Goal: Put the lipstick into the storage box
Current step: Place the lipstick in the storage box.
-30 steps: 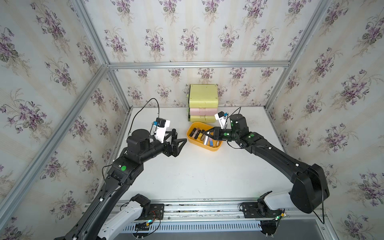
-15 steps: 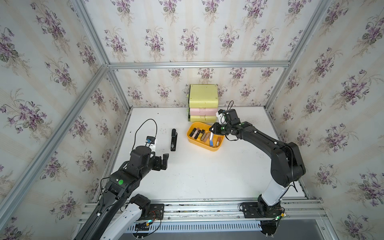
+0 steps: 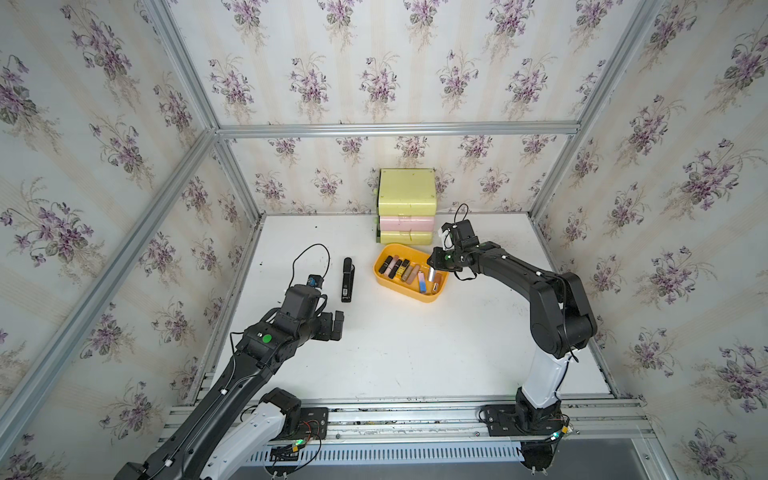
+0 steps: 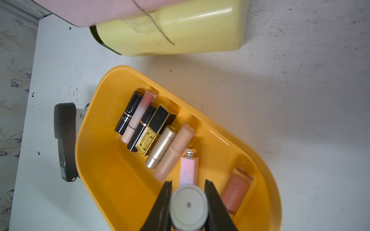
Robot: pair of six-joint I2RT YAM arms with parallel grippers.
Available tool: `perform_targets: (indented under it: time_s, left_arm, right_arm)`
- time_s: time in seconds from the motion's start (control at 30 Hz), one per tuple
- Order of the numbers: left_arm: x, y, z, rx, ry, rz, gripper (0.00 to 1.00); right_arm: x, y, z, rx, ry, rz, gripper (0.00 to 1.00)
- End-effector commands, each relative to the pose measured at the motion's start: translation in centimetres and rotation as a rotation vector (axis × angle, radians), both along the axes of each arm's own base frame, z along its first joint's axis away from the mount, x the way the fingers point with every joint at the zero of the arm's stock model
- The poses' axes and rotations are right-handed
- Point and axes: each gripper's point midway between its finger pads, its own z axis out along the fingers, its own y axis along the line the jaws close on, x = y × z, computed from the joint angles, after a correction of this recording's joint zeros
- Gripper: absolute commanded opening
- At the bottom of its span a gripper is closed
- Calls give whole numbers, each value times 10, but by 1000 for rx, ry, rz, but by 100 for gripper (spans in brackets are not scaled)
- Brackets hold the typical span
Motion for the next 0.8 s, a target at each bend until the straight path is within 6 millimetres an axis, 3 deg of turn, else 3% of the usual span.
perform_targets:
  time_s: [0.0,0.33,0.77]
  left_arm:
    - [2,-6,2,-34,-6,-7,100]
    - [-2,-4,-1,-30,6,-8,100]
    - [-1,-4,-1,-34,11,-8,100]
  right_arm:
    - [8,1,-2,10,-16,-1,16]
    - [13,11,-27,59,33,-4,17]
    - [1,10,-45,70,70,-3,25]
